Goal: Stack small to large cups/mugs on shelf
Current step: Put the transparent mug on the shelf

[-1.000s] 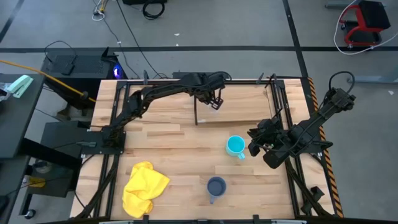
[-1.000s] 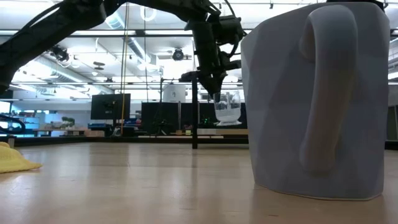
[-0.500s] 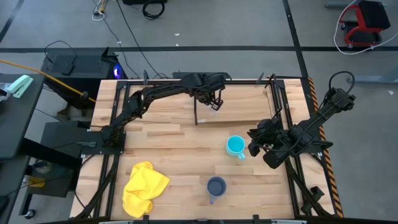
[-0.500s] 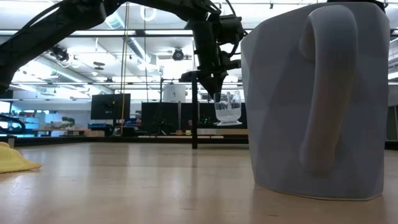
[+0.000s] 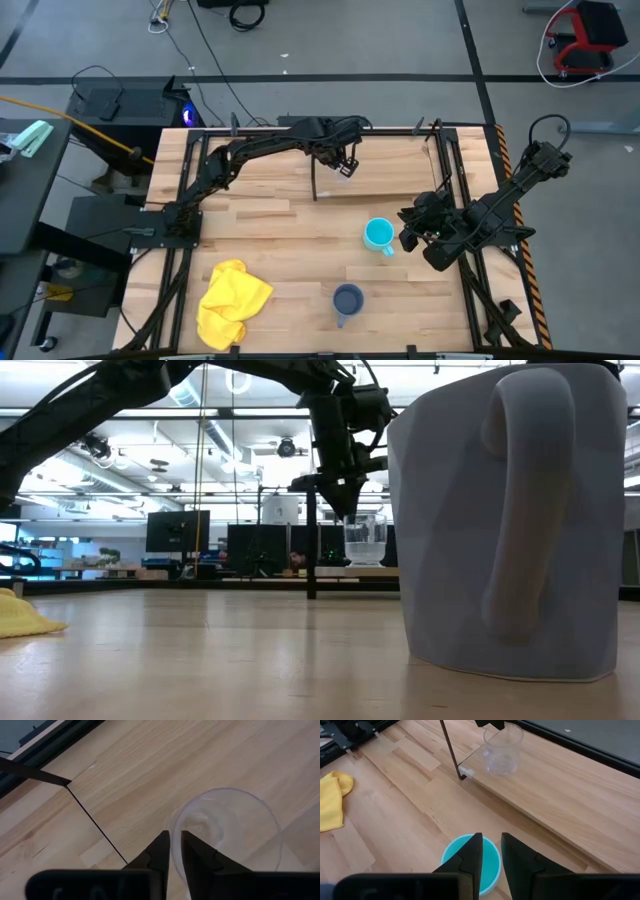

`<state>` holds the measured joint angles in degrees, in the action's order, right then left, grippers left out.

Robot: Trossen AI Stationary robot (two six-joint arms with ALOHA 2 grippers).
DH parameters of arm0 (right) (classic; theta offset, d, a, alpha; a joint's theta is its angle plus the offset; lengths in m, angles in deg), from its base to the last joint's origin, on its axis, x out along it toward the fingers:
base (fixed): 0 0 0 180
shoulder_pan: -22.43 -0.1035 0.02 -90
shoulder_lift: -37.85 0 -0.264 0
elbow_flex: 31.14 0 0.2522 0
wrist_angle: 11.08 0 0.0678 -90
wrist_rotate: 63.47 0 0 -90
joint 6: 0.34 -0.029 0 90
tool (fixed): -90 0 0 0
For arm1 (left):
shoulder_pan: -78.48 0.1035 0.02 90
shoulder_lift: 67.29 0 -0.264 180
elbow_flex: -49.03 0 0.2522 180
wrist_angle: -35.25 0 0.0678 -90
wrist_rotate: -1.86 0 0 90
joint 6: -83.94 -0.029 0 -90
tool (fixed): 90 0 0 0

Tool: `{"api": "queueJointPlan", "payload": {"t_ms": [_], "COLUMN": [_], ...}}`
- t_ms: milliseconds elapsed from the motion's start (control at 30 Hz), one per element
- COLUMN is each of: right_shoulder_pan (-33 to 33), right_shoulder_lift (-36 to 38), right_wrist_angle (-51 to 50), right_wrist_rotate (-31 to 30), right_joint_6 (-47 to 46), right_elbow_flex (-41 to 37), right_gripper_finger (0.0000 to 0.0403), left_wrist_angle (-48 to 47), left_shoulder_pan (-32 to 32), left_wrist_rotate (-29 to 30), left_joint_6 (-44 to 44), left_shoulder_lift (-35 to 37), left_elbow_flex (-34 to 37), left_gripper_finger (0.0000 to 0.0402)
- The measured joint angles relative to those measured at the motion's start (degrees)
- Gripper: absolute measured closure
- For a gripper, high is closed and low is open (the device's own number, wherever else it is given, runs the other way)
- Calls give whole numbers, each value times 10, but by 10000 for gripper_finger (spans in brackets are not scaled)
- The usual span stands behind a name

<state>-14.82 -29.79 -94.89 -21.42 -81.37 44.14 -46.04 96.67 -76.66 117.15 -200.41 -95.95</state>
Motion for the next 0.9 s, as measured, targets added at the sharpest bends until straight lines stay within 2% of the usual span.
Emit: {"api": "queueJointPlan", "payload": {"t_ms": [533, 900], "right_shoulder_pan": [0, 0], "right_shoulder_lift": [0, 0], "right_wrist_angle": [0, 0], "right_wrist_rotate": [6, 7], "right_joint_6": [1, 2], "right_elbow_flex": [0, 0], "right_gripper_finger": [325, 325], "left_wrist_angle": [9, 11], "left_shoulder_pan": [-2, -19], "left_wrist_rotate": [-11, -16], "left_joint_6": [-9, -67], "left_shoulder_lift": [8, 95], "left_elbow_flex": [-1, -1], "left_gripper_finger": [303, 296]}}
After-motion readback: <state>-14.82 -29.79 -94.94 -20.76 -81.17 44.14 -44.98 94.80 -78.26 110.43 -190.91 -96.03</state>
